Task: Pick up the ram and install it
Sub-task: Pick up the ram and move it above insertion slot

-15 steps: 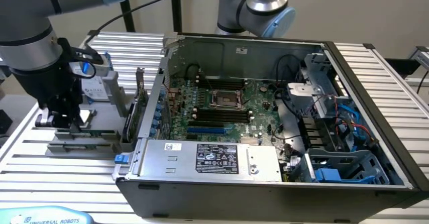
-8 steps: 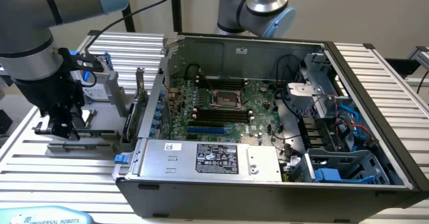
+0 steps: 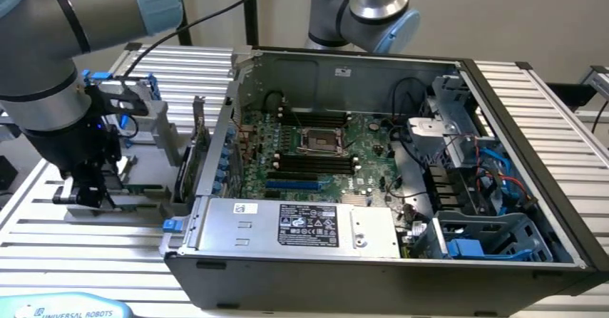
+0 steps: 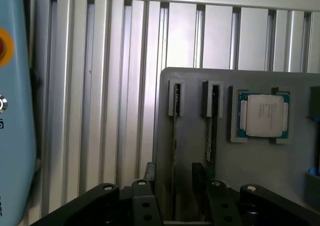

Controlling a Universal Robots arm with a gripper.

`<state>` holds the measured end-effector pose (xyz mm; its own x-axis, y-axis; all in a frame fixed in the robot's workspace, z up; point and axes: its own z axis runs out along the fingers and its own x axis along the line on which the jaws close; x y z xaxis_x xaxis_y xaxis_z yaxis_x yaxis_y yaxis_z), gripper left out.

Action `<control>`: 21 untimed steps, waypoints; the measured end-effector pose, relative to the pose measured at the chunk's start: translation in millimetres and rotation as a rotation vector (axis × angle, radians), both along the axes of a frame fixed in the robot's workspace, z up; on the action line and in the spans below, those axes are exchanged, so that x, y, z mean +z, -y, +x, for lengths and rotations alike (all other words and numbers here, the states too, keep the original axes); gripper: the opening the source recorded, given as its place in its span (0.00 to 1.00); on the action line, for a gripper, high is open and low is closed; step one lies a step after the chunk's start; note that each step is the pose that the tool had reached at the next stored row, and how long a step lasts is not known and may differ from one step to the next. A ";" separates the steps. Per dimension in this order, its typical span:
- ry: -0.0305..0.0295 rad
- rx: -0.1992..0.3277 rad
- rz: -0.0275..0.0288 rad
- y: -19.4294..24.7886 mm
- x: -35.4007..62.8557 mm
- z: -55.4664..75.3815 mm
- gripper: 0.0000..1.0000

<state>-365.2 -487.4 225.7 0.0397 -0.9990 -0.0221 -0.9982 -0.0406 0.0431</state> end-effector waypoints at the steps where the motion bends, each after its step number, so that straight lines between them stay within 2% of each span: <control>1: 0.0000 0.000 0.0017 0.3 -1.9 0.0 0.42; 5: 0.0000 0.001 0.0096 1.4 -9.0 0.0 0.42; 12: 0.0001 0.002 0.0304 2.4 -20.2 0.0 0.42; 14: 0.0000 0.002 0.0383 2.7 -22.1 0.0 0.42; 16: 0.0001 0.003 0.0496 3.3 -23.4 0.0 0.42; 18: -0.0001 0.003 0.0564 4.3 -24.2 0.0 0.42; 21: -0.0003 0.002 0.0592 5.1 -25.3 -0.3 0.42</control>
